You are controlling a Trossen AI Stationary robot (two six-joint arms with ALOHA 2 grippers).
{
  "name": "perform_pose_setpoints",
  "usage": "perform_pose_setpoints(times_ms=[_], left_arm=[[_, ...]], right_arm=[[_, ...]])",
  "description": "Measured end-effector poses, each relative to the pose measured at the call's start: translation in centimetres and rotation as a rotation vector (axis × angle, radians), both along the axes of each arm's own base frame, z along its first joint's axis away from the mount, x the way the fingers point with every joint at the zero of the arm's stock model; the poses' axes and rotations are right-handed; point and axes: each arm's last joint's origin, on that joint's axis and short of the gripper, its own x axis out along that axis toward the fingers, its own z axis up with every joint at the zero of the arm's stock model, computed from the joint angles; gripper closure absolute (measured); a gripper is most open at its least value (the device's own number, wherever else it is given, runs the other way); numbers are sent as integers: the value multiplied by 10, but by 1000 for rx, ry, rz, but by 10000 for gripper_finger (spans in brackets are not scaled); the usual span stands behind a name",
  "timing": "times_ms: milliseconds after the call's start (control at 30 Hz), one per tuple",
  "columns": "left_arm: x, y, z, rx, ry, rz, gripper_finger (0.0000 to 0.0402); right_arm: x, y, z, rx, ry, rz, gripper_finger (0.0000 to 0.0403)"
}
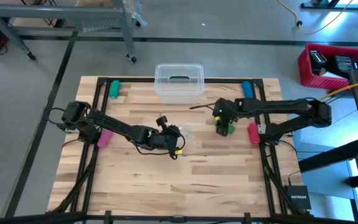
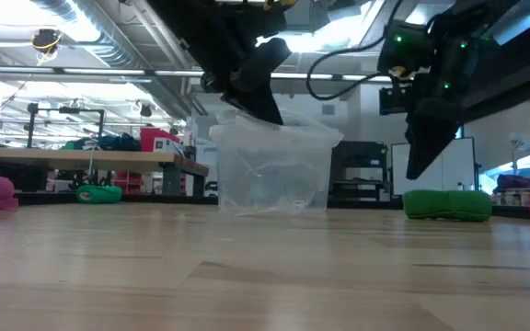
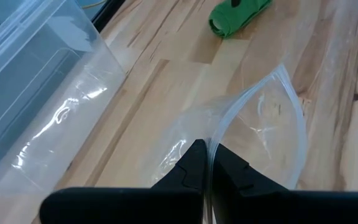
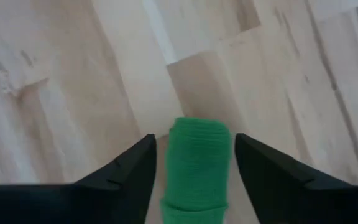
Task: Roll bandage
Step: Put the rolled green bandage into the transparent zip bag
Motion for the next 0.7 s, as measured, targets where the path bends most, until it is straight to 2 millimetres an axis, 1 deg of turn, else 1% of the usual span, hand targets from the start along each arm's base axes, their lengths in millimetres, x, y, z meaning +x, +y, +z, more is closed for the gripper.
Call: perform_pose_setpoints(times_ms=[133, 233, 367, 500, 633, 700], left_arm=[[0, 0, 0, -2, -2, 1, 399], [0, 0, 0, -2, -4, 2, 399], [0, 0, 0, -6, -6, 5, 399], [0, 0, 0, -5, -6, 4, 399], [0, 0, 0, -4, -5, 3, 399], [0, 0, 0, -4, -5, 3, 399]], right_arm=[[0, -6, -1, -15, 6, -7, 145], [2, -11, -8, -5, 26, -12, 132], [8, -15, -25, 10, 91, -10, 138], [16, -17, -36, 29, 102, -6, 152], [19, -18, -40, 56, 176, -23, 163], [21, -18, -37, 74, 215, -31, 166]])
